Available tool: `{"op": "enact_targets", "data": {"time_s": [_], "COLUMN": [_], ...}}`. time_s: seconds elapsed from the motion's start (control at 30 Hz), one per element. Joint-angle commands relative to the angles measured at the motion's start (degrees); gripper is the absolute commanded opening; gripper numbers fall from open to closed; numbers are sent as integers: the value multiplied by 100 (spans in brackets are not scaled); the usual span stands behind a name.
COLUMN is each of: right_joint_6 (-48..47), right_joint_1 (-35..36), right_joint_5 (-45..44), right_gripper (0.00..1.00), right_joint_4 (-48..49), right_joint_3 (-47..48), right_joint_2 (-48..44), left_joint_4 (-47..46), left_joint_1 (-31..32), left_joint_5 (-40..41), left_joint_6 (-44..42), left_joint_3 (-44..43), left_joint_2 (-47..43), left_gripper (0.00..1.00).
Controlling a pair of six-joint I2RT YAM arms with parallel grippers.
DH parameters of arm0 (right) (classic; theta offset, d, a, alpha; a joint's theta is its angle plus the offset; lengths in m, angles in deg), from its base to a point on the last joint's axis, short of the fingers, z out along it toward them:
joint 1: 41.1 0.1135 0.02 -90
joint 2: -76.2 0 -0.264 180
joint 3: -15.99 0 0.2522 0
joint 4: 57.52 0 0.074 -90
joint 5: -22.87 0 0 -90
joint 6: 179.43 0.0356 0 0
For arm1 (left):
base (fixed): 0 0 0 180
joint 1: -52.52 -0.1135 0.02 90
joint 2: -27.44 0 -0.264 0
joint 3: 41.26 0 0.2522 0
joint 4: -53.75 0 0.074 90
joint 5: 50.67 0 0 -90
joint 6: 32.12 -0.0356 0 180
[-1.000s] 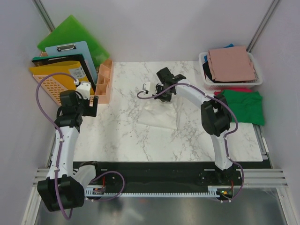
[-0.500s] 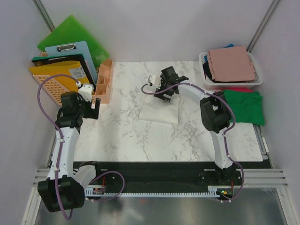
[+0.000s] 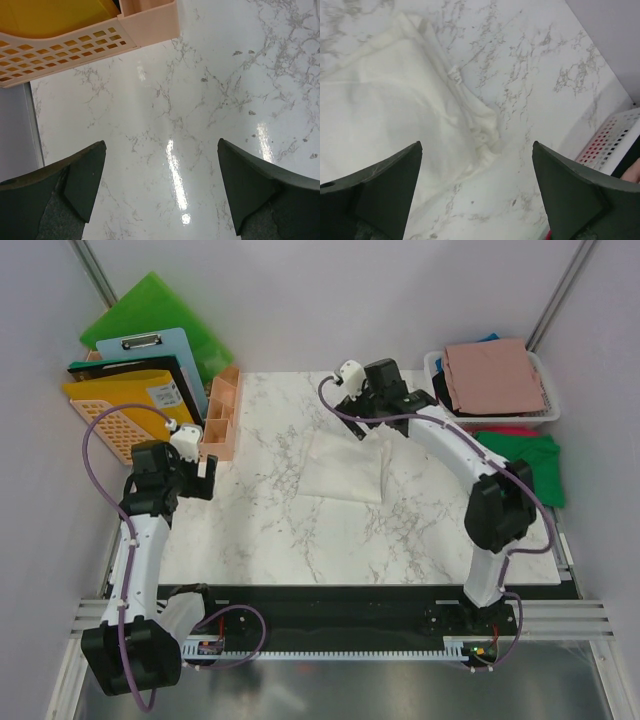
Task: Fold and stack the t-shirts
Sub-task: Fold the tshirt
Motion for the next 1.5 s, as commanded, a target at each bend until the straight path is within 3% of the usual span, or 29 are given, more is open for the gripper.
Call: {"op": "enact_targets", "data": {"time_s": [0.0, 0.03, 0.07, 0.1, 0.13, 0.4, 0.7, 0.8, 0.83, 0.87, 0.93, 0.97, 1.0, 1.47], "right_joint_6": [850, 938, 1096, 1254, 1499, 1748, 1950, 1739, 1434, 1161, 268, -1826, -2926, -3552], "right_joint_1": [-4, -47, -74, -100, -161, -188, -496, -531, -583, -610, -602, -584, -584, -803], "right_joint_5": [619, 1281, 1497, 2038, 2200, 3380, 3809, 4423, 5548, 6073, 7764, 8026, 8055, 7959], "right_gripper": [98, 93, 67, 28, 0, 0, 0, 0, 0, 0, 0, 0, 0, 0], "right_joint_4": [-532, -846, -901, -858, -762, 406, 654, 242, -107, -476, -2475, -3659, -5454, -5463], "right_joint_3": [-532, -647, -935, -1120, -1549, -2924, -2441, -2160, -1977, -1801, -1005, -599, -169, -165], "right_joint_2": [-974, -1036, -1185, -1247, -1291, -1064, -589, -580, -571, -458, -151, 356, 665, 1721], "left_joint_4": [-34, -43, -34, -34, -43, 36, 221, 221, 230, 230, 212, 212, 221, 326], "left_joint_1": [-19, -28, -19, -19, -19, -19, -19, -19, -19, -19, -19, -19, -19, -19], "left_joint_5": [-206, -232, -241, -276, -285, -382, -207, -180, -197, -198, -285, -294, -338, -233], "left_joint_6": [-23, -31, -40, -40, -58, -23, -198, -234, -234, -216, -199, -172, -155, -260], "left_joint_3": [53, 53, 44, 44, 44, -61, 35, 62, 70, 79, 79, 88, 71, 44], "left_joint_2": [-110, -110, -101, -93, -58, -31, -277, -268, -251, -233, -207, -163, -145, -171], "left_gripper": [100, 100, 100, 100, 100, 100, 100, 100, 100, 100, 100, 100, 100, 99]}}
